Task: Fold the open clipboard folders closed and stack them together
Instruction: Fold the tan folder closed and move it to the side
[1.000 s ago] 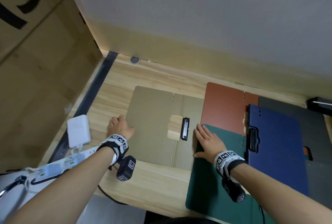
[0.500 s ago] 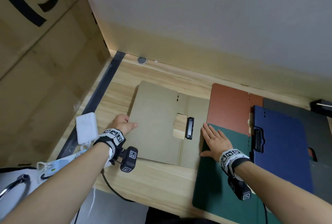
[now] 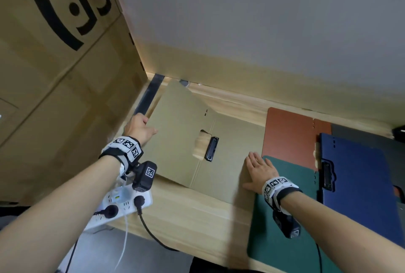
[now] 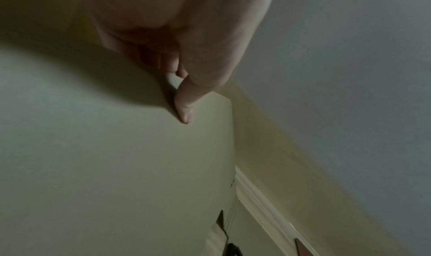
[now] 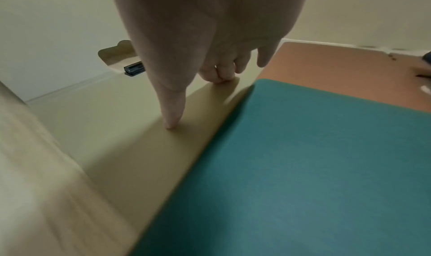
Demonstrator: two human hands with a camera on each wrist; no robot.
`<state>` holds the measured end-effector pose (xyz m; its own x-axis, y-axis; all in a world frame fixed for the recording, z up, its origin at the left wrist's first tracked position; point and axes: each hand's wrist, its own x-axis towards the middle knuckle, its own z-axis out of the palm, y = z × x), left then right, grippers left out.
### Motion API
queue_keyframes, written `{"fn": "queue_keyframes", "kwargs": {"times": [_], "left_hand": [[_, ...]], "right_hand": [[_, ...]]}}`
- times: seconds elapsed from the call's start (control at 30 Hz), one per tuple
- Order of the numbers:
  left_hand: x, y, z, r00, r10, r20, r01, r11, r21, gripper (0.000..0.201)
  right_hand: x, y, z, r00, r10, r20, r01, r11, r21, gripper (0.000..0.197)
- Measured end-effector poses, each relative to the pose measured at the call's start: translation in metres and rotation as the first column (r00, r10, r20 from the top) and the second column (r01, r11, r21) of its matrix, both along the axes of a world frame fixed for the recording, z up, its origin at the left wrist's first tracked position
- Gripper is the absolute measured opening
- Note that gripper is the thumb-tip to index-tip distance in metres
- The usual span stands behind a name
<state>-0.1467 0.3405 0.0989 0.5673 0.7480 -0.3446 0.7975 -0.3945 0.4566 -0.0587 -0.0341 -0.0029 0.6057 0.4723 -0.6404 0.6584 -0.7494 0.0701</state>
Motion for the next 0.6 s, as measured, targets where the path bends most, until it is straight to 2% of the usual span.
{"fn": "queue_keyframes", "kwargs": {"times": [0.17,0.27,0.37,0.5,0.6], "left_hand": [[0.004,0.003,0.026,0.995,-0.081,0.061,0.075,0.992,0.097,0.031],[0.006,-0.005,0.040,0.986,-0.141,0.085,0.136,0.989,0.063,0.038],[0.013,-0.025,0.056,0.966,-0.244,0.085,0.242,0.970,0.032,0.039],[0.024,-0.064,0.077,0.906,-0.413,0.091,0.417,0.908,-0.039,0.033],[0.034,-0.100,0.082,0.850,-0.523,0.066,0.527,0.847,-0.076,0.038]], "right_hand": [[-0.001,0.032,-0.009,0.997,-0.077,-0.020,0.079,0.993,0.086,0.106],[0.005,0.036,-0.004,0.996,-0.082,-0.038,0.086,0.987,0.133,0.101],[0.016,0.025,0.009,0.992,-0.076,-0.102,0.098,0.968,0.231,0.088],[0.022,-0.001,0.024,0.962,-0.172,-0.211,0.243,0.891,0.384,0.070],[0.025,-0.015,0.036,0.921,-0.291,-0.261,0.383,0.801,0.460,0.059]]}}
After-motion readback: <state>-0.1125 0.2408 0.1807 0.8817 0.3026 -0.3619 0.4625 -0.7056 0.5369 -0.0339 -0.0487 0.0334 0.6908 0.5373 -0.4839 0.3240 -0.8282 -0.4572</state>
